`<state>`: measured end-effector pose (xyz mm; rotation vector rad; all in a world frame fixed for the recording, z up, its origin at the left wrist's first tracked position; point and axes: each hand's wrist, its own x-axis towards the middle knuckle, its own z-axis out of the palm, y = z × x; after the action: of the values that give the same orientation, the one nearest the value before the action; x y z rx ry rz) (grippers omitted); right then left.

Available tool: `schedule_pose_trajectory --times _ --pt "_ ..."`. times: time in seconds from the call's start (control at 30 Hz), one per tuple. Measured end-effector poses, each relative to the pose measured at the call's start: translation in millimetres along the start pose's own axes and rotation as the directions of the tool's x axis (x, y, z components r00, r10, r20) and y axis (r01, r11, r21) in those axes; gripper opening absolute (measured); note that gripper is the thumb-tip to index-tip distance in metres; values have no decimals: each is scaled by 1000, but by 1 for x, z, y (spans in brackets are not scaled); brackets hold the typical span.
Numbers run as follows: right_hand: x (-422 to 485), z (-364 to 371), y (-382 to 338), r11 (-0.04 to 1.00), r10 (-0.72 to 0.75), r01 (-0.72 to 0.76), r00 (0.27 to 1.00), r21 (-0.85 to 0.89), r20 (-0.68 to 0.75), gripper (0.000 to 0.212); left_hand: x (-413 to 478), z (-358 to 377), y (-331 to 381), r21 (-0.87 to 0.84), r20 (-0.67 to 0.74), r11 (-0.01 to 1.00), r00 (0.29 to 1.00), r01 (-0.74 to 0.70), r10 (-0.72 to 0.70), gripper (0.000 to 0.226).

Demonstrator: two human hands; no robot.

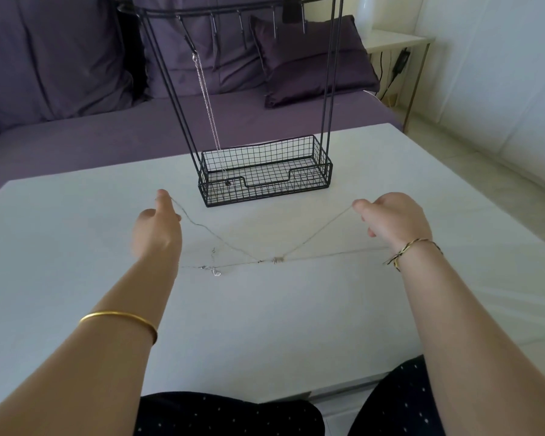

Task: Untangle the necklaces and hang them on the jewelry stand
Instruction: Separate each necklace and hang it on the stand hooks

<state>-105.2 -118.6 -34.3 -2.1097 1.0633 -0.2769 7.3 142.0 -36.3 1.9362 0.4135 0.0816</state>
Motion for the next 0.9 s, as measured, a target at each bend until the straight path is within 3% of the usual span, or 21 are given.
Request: schedule_pose_trajectory --times 0.1,0.17,0.23,0.3,0.37,0.47,0.53,0.6,0.73,0.9 --pt "2 3 3 990 -3 16 996 -139 89 32 5 0 -5 231 24 972 999 -47 43 40" --pt "2 4 3 977 -6 35 990 -211 138 20 9 1 -8 387 51 919 997 -75 60 27" --pt "1 6 2 959 6 48 982 -281 189 22 7 3 -9 523 85 847 995 -96 61 14" --pt "-2 8 -2 926 22 62 976 -373 217 18 2 4 -9 659 126 741 990 -127 59 14" --pt "-8 11 -6 876 -1 95 981 -473 195 2 -5 4 -9 759 166 625 982 -183 86 29" --pt "-18 21 -13 854 -202 268 961 -446 190 24 -19 11 -1 670 411 595 889 -444 200 25" --pt "-26 32 -18 853 -373 437 893 -284 253 21 -34 21 5 556 638 544 742 -629 206 12" --pt "-35 43 -22 799 -472 563 805 -212 359 17 -47 32 7 525 760 432 633 -733 148 9" --pt "-49 60 -25 646 -547 715 679 -269 490 18 -52 42 -1 561 766 338 628 -756 134 9" --pt "-56 68 -24 538 -608 769 638 -345 472 13 -54 42 -4 552 779 329 614 -766 125 13"
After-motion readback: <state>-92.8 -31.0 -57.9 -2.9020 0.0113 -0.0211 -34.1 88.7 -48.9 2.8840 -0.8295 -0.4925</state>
